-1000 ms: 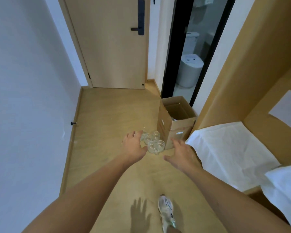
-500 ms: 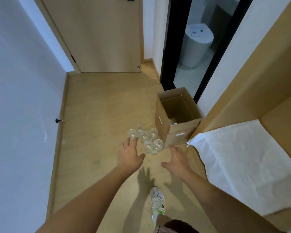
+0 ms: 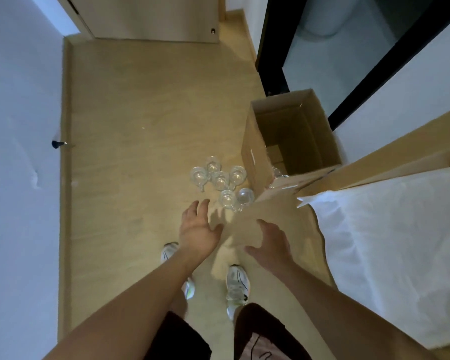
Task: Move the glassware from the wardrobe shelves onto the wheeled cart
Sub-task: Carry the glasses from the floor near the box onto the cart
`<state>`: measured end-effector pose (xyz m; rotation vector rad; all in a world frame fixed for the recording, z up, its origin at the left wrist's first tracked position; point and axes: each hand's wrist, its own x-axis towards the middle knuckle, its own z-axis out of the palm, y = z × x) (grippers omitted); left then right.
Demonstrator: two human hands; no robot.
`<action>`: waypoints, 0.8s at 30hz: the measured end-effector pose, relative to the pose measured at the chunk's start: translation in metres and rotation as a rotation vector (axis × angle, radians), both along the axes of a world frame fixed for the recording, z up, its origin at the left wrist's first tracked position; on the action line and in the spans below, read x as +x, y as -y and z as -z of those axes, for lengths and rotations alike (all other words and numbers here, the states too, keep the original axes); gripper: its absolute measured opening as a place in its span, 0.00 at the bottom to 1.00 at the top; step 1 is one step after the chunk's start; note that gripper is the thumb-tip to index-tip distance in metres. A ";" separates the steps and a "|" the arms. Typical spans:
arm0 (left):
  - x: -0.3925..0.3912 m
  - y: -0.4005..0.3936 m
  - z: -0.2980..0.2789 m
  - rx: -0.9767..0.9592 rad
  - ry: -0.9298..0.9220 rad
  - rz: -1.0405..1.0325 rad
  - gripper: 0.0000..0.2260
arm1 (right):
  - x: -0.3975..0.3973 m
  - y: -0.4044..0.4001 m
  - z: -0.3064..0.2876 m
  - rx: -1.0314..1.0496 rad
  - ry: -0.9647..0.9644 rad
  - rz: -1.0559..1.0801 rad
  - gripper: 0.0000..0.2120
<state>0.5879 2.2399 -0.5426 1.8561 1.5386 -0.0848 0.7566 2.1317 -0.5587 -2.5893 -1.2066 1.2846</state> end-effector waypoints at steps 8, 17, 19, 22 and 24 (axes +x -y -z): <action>0.025 -0.064 0.208 -0.041 0.045 0.048 0.37 | 0.010 -0.043 0.214 -0.023 -0.005 0.054 0.42; 0.039 -0.094 0.414 -0.031 0.065 0.044 0.43 | 0.045 -0.078 0.418 0.011 -0.041 0.298 0.42; 0.043 -0.096 0.449 0.001 0.120 0.031 0.42 | 0.048 -0.088 0.451 0.031 -0.050 0.346 0.41; 0.051 -0.095 0.492 0.047 0.211 0.021 0.38 | 0.048 -0.096 0.496 0.069 -0.098 0.448 0.36; 0.058 -0.096 0.509 0.079 0.268 0.029 0.35 | 0.046 -0.101 0.518 0.108 -0.193 0.583 0.31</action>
